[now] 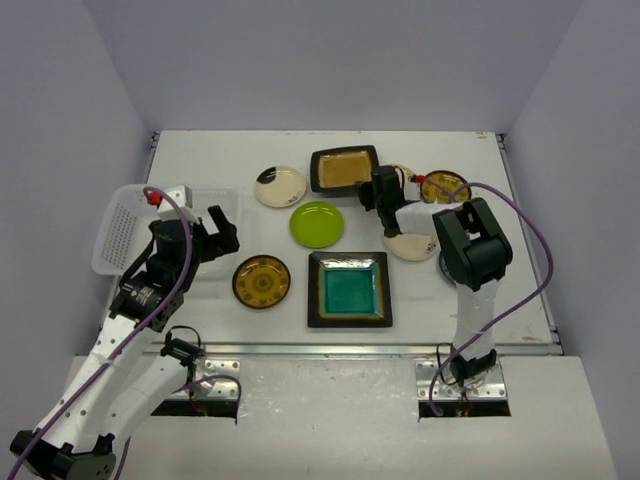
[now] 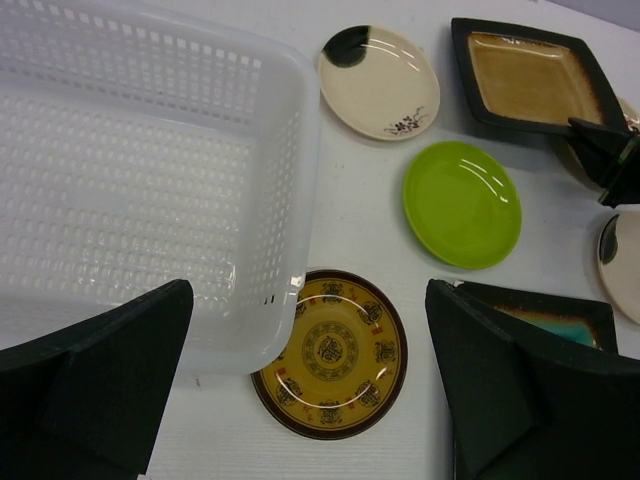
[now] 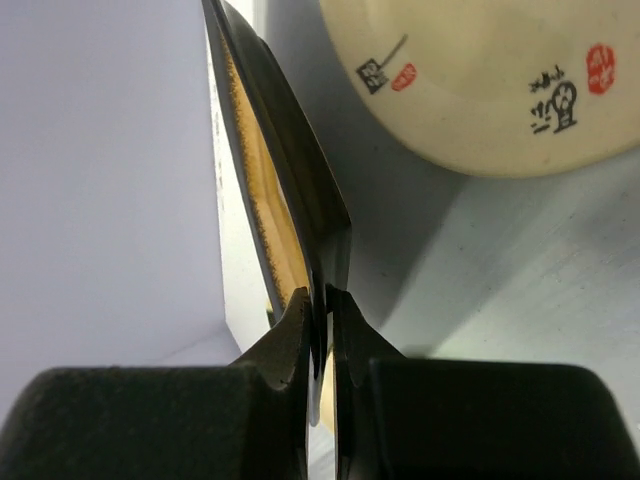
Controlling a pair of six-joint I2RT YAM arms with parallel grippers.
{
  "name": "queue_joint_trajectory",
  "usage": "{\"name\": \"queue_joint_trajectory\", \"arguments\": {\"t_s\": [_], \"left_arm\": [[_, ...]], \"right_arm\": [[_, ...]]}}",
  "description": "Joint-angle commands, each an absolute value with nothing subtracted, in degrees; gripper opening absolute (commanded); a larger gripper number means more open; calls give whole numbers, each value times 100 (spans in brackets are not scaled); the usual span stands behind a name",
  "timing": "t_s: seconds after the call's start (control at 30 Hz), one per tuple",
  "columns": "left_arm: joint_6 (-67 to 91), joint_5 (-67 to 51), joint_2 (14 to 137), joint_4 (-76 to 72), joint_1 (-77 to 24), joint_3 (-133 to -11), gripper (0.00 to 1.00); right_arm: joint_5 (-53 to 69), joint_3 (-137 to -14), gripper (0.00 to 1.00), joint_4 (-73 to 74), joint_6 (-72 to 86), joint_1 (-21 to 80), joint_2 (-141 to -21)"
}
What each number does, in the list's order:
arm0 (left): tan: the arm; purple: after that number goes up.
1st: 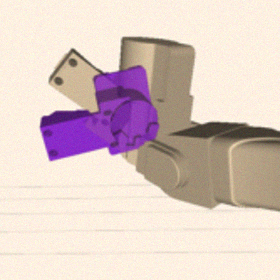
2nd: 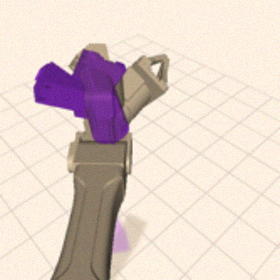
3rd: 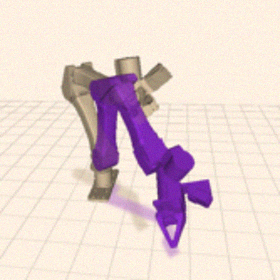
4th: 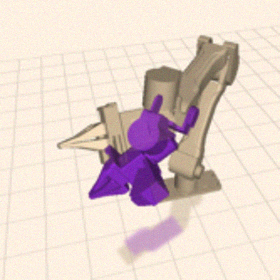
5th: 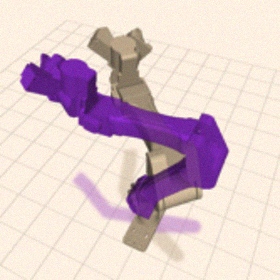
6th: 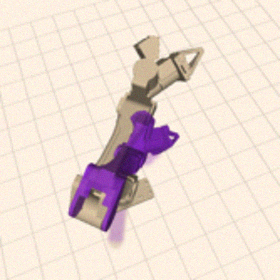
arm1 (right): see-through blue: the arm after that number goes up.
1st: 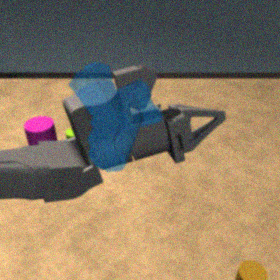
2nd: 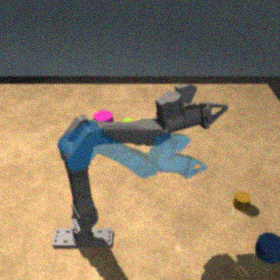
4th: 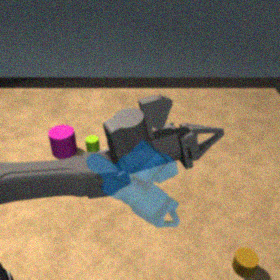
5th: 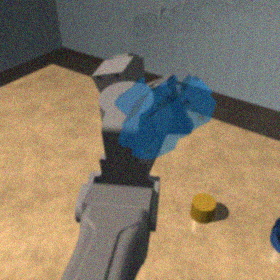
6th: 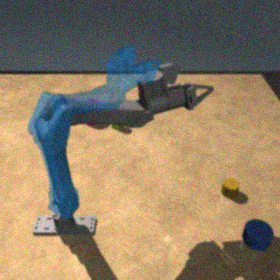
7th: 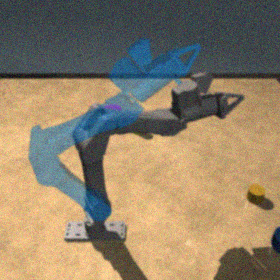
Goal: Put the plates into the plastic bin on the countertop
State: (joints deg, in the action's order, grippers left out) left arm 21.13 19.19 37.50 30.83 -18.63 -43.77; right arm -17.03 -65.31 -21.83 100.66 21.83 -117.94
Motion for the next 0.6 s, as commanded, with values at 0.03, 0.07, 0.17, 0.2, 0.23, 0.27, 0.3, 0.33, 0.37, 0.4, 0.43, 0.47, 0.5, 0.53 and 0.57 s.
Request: {"name": "queue_joint_trajectory", "arguments": {"t_s": [0.03, 0.07, 0.17, 0.2, 0.23, 0.27, 0.3, 0.33, 0.37, 0.4, 0.43, 0.47, 0.5, 0.53, 0.57], "left_arm": [[2303, 1899, 3753, 2884, -1793, -4647, 100], [2376, 1803, 3753, 2898, -1793, -4730, 100], [2686, 1356, 3740, 2734, -1793, -4824, 100], [2828, 1245, 3767, 2629, -1793, -4820, 100], [2967, 1137, 3794, 2526, -1793, -4808, 100], [3106, 1006, 3825, 2415, -1793, -4768, 100], [3296, 800, 3865, 2260, -1793, -4711, 100], [3548, 605, 3901, 2001, -1793, -4609, 100], [3695, 262, 3972, 1467, -1793, -4403, 100], [3897, -32, 4033, 1022, -1793, -4232, 100], [4096, -381, 4124, 442, -1793, -4031, 100], [4245, -718, 4234, -213, -1793, -3829, 100], [4450, -902, 4324, -658, -1795, -3706, 100], [4718, -1090, 4431, -1115, -1801, -3566, 100], [4908, -1243, 4557, -1518, -1802, -3433, 100]], "right_arm": [[-406, -6409, 0, -3664, 9023, 1775, -10369], [20, -6386, 0, -3460, 8894, 1687, -10217], [904, -6130, 0, -3062, 8288, 1337, -9564], [1139, -5993, 0, -2970, 8213, 1276, -9393], [1357, -5850, 0, -2904, 8144, 1227, -9224], [1571, -5687, 0, -2909, 8093, 1206, -9054], [1860, -5484, 0, -2909, 8042, 1187, -8842], [2033, -5216, 0, -2914, 8003, 1188, -8559], [2305, -5004, 0, -2934, 8058, 1193, -8391], [2492, -4838, 0, -2944, 8128, 1195, -8184], [2588, -4725, 0, -2944, 8249, 1199, -7996], [2677, -4626, 0, -2944, 8366, 1204, -7884], [2796, -4527, 0, -2933, 8430, 1206, -7773], [2952, -4420, 0, -2907, 8500, 1212, -7649], [3038, -4345, 0, -2887, 8553, 1222, -7506]]}}
